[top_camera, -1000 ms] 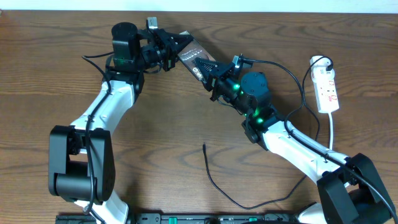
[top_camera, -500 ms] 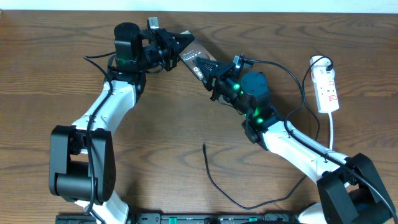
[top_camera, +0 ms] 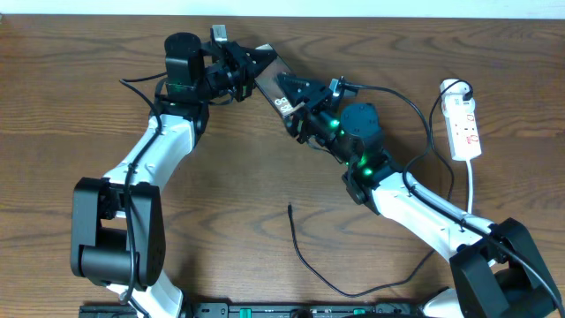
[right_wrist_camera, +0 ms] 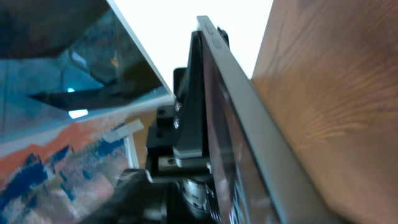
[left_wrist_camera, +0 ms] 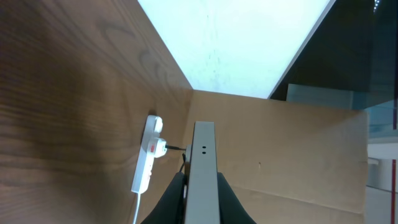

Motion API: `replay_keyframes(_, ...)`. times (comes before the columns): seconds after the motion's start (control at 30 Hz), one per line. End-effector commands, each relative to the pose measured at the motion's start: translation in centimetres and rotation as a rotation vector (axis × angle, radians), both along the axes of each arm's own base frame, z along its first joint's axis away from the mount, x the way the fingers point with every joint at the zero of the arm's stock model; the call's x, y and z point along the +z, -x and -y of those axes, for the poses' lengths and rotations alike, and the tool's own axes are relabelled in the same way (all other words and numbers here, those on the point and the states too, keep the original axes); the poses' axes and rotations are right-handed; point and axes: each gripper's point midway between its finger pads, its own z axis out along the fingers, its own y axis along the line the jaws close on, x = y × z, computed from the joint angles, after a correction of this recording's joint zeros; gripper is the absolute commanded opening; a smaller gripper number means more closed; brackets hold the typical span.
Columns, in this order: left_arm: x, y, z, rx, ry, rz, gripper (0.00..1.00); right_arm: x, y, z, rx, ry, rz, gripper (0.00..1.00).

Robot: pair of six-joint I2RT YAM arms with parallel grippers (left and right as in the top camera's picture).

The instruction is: Plug charger to phone and switch on socket

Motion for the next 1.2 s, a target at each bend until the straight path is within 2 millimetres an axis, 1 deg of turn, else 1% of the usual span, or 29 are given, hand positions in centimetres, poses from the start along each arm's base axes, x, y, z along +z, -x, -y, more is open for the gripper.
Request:
replay_keyframes(0.0, 1.6, 0.1, 0.1, 0.002, -0.006, 0.057, 0.07, 1.3, 0.3, -0.6, 0.018, -0.011, 0.028, 0.99)
replay_keyframes(0.13, 1.6, 0.0, 0.1, 0.000, -0.010, 0.063, 0.07, 1.3, 0.3, -0.6, 0.018, -0.010, 0.028, 0.99)
replay_keyframes(0.23, 1.6, -0.1, -0.5, 0.005, -0.008, 0.063, 0.07, 1.3, 0.3, -0.6, 0.018, -0.010, 0.029, 0.99)
replay_keyframes(0.4, 1.8, -0.5, -3.4, 0.008, -0.010, 0.085, 0.07, 1.3, 0.3, -0.6, 0.019, 0.029, 0.069, 0.99)
replay_keyframes(0.57, 2.4, -0.2, -6.8, -0.025, -0.014, 0.144, 0.07, 1.2, 0.1, -0.4, 0.017, 0.100, 0.141, 0.99)
replay_keyframes(0.73, 3.5, 1.4, -9.9, -0.130, -0.027, 0.276, 0.07, 1.2, 0.3, -0.5, 0.034, 0.228, 0.281, 0.99)
replay_keyframes(0.9, 5.0, 3.8, -11.9, -0.268, -0.058, 0.472, 0.07, 1.0, 0.8, -1.0, 0.087, 0.375, 0.442, 0.99)
replay_keyframes(1.0, 5.2, 4.7, -13.0, -0.309, -0.082, 0.553, 0.08, -0.5, 1.4, -1.3, 0.143, 0.443, 0.449, 0.99)
replay_keyframes(1.07, 5.3, 5.0, -13.7, -0.316, -0.101, 0.597, 0.07, -2.2, 1.8, -1.4, 0.182, 0.489, 0.413, 0.99)
replay_keyframes(1.17, 5.3, 5.0, -14.6, -0.304, -0.130, 0.642, 0.07, -5.2, 3.0, -1.4, 0.268, 0.570, 0.352, 0.99)
